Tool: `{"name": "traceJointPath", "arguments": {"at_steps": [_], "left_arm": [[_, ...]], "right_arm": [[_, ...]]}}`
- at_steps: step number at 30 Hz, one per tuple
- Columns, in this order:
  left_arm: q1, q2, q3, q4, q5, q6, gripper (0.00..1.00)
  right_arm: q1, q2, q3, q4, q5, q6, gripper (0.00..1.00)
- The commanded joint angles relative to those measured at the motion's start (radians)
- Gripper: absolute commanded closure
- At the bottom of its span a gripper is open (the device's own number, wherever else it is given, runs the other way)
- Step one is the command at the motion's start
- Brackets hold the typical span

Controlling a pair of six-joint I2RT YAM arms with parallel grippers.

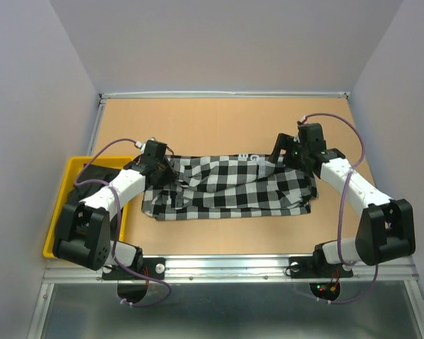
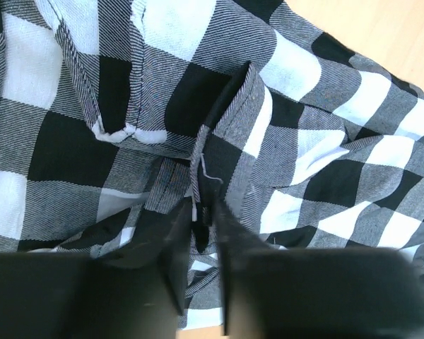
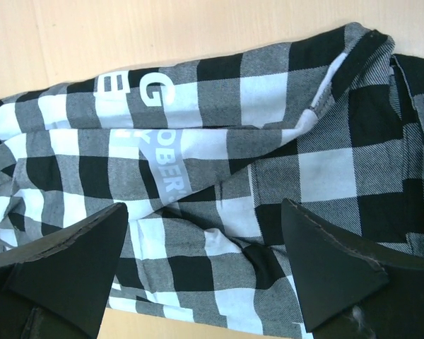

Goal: Fold and stack the long sleeve shirts
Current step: Fold the shirt

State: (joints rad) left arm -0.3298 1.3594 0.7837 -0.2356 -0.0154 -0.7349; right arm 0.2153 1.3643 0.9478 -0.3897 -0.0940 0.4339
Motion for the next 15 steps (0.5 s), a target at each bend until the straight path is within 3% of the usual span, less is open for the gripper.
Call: {"name": "traceJointPath", "arguments": {"at_steps": [1, 2, 6, 10, 15], "left_arm": [[0.002, -0.045, 0.037, -0.017, -0.021, 0.025, 0.54], [0.002, -0.065, 0.046, -0.034, -0.041, 0.031, 0.4], [0.002, -0.1, 0.109, -0.074, -0.09, 0.064, 0.23], [-0.002, -0.117, 0.166, -0.07, -0.086, 0.092, 0.22], [-0.031, -0.063, 0.199, 0.051, 0.009, 0.109, 0.33]], "right_arm": [[-0.008, 0.009, 0.089, 0.031, -0.039, 0.005, 0.07], [-0.008, 0.013, 0.092, 0.032, -0.067, 0.009, 0.07], [-0.01, 0.028, 0.094, 0.076, -0.156, 0.022, 0.09], [-0.007, 0.041, 0.075, 0.176, -0.275, 0.063, 0.11], [0.056, 0.1, 0.071, 0.353, -0.375, 0.158, 0.1]]}}
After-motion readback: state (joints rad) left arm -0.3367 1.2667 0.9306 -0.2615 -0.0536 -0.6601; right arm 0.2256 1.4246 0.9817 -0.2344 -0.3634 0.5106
